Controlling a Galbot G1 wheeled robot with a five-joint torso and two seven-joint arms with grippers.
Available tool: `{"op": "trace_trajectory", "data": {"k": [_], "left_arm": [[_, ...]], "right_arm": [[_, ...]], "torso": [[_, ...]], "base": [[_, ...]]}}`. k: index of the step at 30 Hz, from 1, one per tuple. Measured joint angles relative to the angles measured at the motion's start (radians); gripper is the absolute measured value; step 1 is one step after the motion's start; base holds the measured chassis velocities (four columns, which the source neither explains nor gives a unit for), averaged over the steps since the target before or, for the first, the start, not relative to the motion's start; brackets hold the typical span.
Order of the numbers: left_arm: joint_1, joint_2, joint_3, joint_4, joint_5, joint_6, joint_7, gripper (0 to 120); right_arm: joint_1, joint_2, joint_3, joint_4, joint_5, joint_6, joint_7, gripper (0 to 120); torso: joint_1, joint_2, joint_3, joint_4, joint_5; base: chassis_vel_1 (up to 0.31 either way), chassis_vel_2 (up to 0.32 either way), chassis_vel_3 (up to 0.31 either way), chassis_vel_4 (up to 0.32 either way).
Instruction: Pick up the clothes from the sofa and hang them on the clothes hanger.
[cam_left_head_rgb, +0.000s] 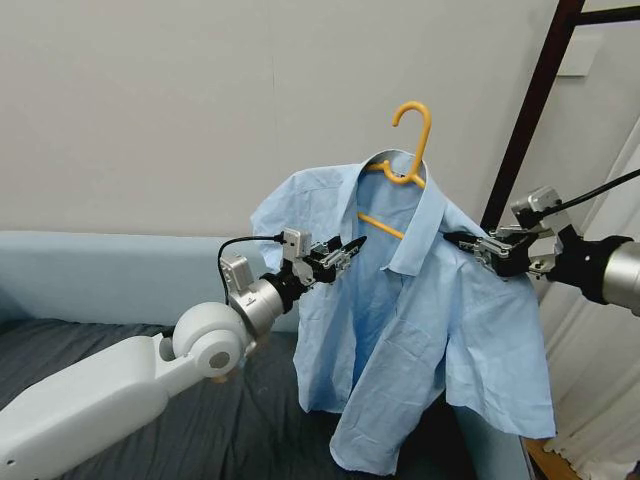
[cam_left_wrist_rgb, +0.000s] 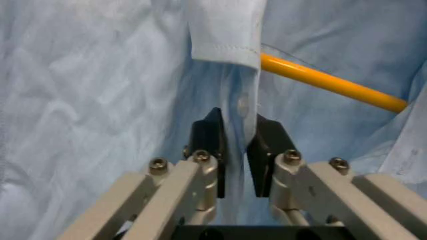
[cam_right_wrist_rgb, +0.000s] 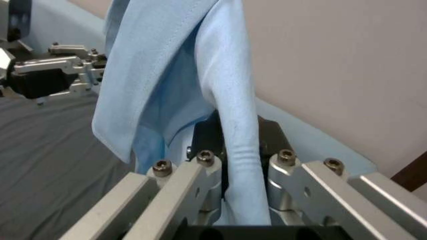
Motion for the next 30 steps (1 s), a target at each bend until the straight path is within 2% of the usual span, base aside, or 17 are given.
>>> {"op": "trace_trajectory", "data": {"k": [3, 13, 18, 30], "left_arm": [[0.011, 0.007, -0.005, -0.004, 0.000, 0.001, -0.007, 0], [0.043, 0.007, -0.040, -0.045, -0.011, 0.013, -0.052, 0], [0.037, 0.004, -0.061, -0.124, -0.063, 0.083, -0.180, 0], [0.107, 0.016, -0.105, -0.165, -0.077, 0.143, -0.231, 0]], "right_arm": [[-0.003, 0.005, -0.005, -0.003, -0.009, 0.000, 0.005, 7], [-0.011, 0.027, -0.018, -0.007, -0.020, -0.004, 0.037, 7], [-0.018, 0.044, -0.028, -0.016, -0.028, -0.016, 0.046, 7], [-0.021, 0.076, -0.036, -0.027, -0.031, -0.017, 0.068, 7]], "torso": [[0.000, 0.000, 0.000, 0.0004, -0.0002], [0.000, 0.000, 0.000, 0.0001, -0.0002], [0.000, 0.000, 0.000, 0.0002, -0.0001], [0.000, 0.000, 0.000, 0.0001, -0.0003]], "base": [[0.000, 0.000, 0.000, 0.000], [0.000, 0.000, 0.000, 0.000], [0.000, 0.000, 0.000, 0.000], [0.000, 0.000, 0.000, 0.000]]}}
